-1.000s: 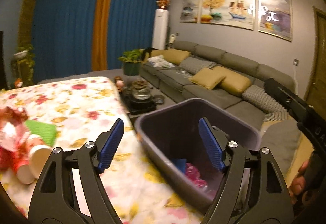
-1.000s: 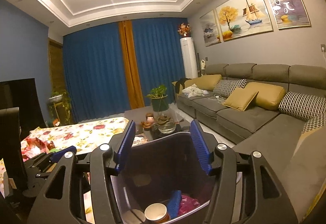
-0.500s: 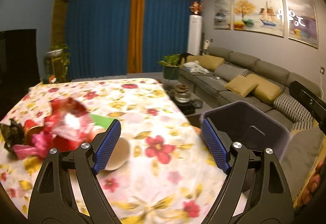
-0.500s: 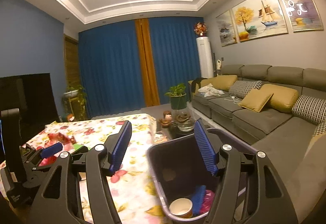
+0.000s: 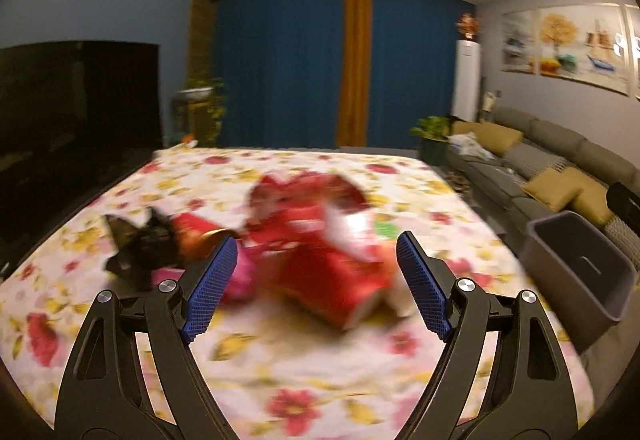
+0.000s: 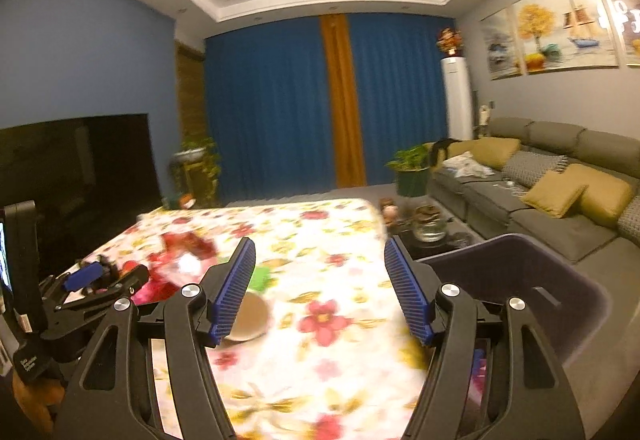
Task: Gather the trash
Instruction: 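Move both open tools from the bin back to the trash on the bed, then grasp the red snack bag with the right tool while the left tool grasps the black plastic bag, then carry the red snack bag and black bag over the grey bin with both tools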
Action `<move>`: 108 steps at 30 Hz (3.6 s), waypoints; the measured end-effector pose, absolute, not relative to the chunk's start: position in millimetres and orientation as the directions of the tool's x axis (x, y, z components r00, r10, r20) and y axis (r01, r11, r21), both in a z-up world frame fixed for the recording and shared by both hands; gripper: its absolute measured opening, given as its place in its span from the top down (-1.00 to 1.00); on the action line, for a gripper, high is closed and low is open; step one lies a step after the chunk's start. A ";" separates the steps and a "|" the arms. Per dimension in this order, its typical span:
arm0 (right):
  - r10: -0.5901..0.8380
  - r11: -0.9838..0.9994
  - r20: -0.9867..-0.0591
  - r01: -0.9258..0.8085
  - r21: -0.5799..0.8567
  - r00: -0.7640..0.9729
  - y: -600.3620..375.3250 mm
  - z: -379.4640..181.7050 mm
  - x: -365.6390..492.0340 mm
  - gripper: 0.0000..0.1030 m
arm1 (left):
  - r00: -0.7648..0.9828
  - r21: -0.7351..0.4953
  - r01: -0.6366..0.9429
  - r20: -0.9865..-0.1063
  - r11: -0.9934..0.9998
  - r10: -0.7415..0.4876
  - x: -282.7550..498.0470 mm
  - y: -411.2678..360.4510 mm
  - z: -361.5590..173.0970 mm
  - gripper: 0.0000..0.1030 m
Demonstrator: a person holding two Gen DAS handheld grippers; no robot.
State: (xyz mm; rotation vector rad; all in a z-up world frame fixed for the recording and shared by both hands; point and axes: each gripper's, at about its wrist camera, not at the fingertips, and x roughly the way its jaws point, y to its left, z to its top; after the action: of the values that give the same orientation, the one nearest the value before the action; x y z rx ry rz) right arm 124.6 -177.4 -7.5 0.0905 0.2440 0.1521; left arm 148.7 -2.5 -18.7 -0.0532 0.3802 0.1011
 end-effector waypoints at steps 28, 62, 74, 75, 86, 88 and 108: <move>0.337 0.922 -0.457 -0.387 -0.017 0.823 5.1 -66.4 221.8 0.24 | 0.882 -0.096 -0.287 -0.414 0.953 0.224 131.9 130.1 -38.0 -0.56; 0.389 0.916 -0.341 -0.398 0.047 0.856 -23.1 -41.0 199.5 0.94 | 0.840 -0.252 -0.227 -0.540 0.941 0.058 211.9 168.4 -61.3 0.99; 0.363 0.929 -0.271 -0.367 0.038 0.891 -39.1 -16.2 181.7 0.96 | 0.903 -0.286 -0.219 -0.422 0.933 0.083 168.0 168.3 -28.0 1.00; 0.360 0.931 -0.260 -0.363 0.037 0.896 -41.7 -12.9 178.7 0.96 | 0.908 -0.285 -0.213 -0.412 0.935 0.081 164.3 166.4 -24.5 1.00; 0.304 0.952 -0.158 -0.299 0.060 0.939 -85.3 15.6 150.6 0.96 | 0.941 -0.270 -0.125 -0.338 0.955 0.028 137.8 131.9 3.4 1.00; 0.292 0.956 -0.145 -0.285 0.065 0.945 -95.4 18.6 144.9 0.96 | 0.944 -0.259 -0.103 -0.330 0.960 0.012 134.9 120.6 6.2 1.00; 0.167 0.983 -0.104 -0.158 0.090 0.980 -175.8 22.1 97.0 0.96 | 0.935 -0.194 0.110 -0.313 0.975 -0.167 134.5 12.0 14.9 1.00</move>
State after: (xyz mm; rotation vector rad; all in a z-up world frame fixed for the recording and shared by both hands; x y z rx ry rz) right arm 97.0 -175.8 22.1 0.0812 0.1119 0.1640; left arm 134.5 12.0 14.9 -0.1748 0.3346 -0.1424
